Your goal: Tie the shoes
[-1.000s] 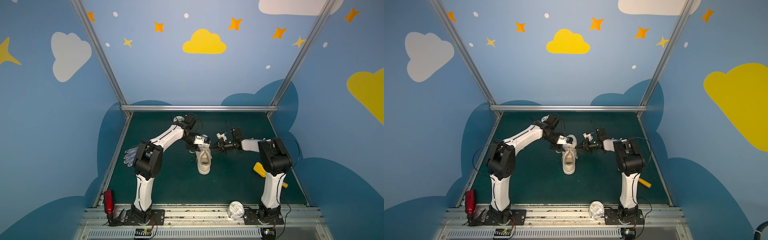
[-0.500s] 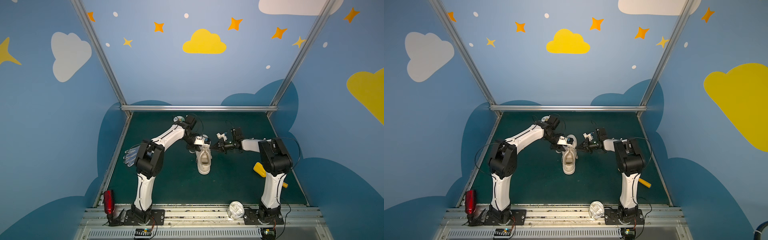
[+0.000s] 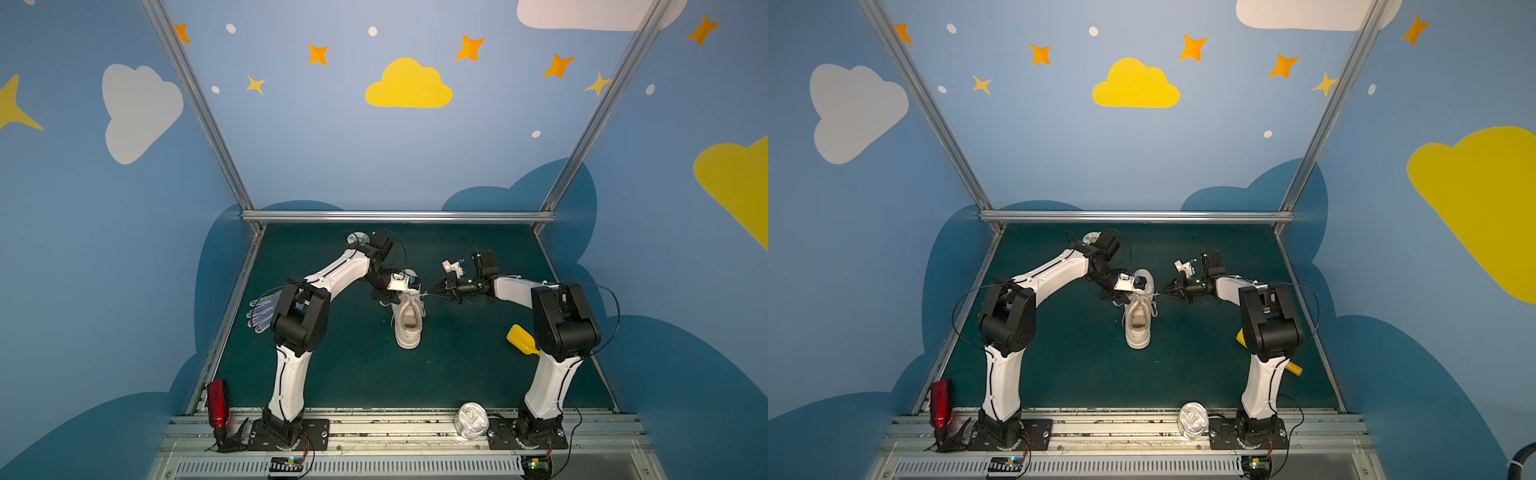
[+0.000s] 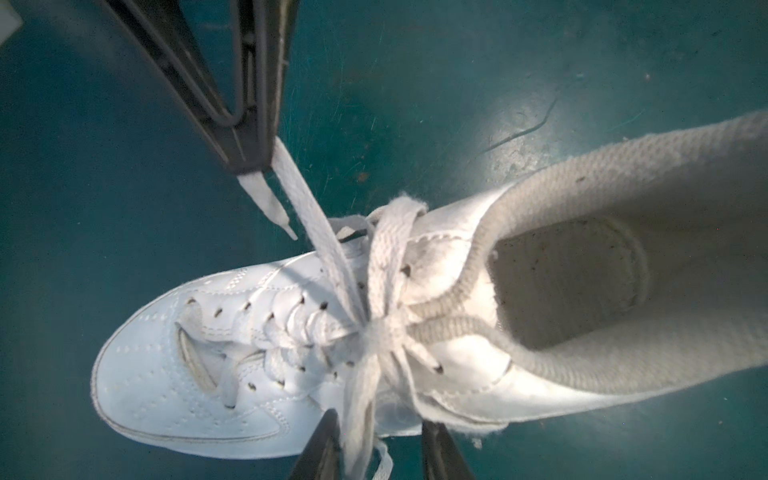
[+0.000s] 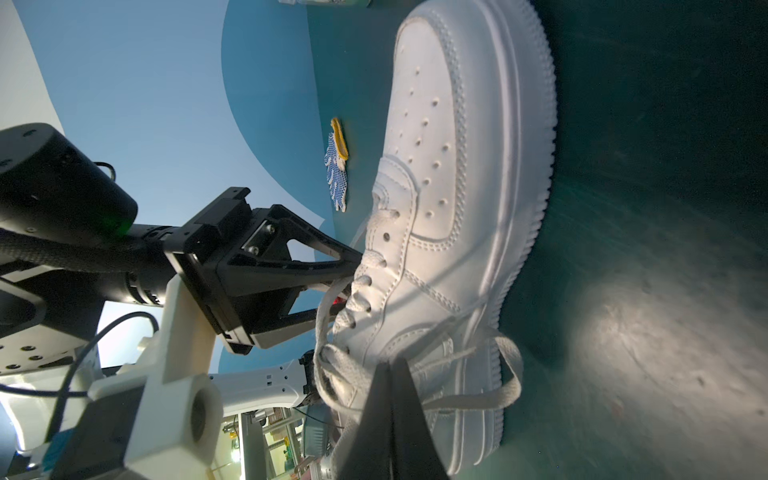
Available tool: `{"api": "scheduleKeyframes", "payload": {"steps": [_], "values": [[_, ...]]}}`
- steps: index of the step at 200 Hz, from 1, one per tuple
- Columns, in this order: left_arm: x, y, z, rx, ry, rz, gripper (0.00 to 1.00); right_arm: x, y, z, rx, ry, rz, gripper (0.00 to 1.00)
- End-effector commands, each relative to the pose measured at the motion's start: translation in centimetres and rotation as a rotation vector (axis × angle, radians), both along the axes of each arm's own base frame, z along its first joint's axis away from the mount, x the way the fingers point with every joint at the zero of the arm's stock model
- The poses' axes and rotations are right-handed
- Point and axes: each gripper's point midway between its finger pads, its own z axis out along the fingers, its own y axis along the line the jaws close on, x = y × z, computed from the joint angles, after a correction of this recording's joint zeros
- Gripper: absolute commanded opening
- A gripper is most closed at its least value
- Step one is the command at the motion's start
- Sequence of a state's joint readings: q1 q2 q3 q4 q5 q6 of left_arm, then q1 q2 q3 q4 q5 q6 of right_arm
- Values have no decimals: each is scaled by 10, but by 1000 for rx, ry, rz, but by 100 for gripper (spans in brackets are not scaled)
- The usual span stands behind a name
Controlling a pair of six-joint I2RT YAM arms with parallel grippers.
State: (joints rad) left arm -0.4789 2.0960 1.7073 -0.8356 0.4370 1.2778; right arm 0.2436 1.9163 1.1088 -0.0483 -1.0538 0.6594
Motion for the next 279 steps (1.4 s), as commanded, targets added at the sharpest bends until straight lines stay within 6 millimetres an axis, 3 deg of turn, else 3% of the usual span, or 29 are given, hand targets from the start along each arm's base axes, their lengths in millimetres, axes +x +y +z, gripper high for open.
{"api": "scheduleKeyframes", "payload": {"steps": [1, 26, 58, 101, 153, 186, 196, 279], "values": [[1, -3, 12, -41, 20, 31, 35, -2, -3, 6, -8, -17, 1, 0], [8, 5, 33, -52, -24, 72, 51, -1, 3, 6, -3, -19, 14, 0], [8, 19, 55, -41, -37, 123, 55, -1, 5, 8, 1, -27, 20, 0], [2, 3, 73, -98, 73, 190, 58, -1, 6, 7, 2, -25, 23, 0], [-5, -19, 69, -48, 168, 198, 56, -2, 6, 8, 1, -25, 27, 0], [-13, -28, 62, -22, 222, 184, 46, -3, 6, 8, 2, -23, 27, 0], [-14, -29, 59, -11, 227, 179, 42, -3, 5, 8, 2, -25, 27, 0], [-15, -29, 45, 42, 220, 191, 35, -4, 5, 7, 4, -22, 28, 0]]}}
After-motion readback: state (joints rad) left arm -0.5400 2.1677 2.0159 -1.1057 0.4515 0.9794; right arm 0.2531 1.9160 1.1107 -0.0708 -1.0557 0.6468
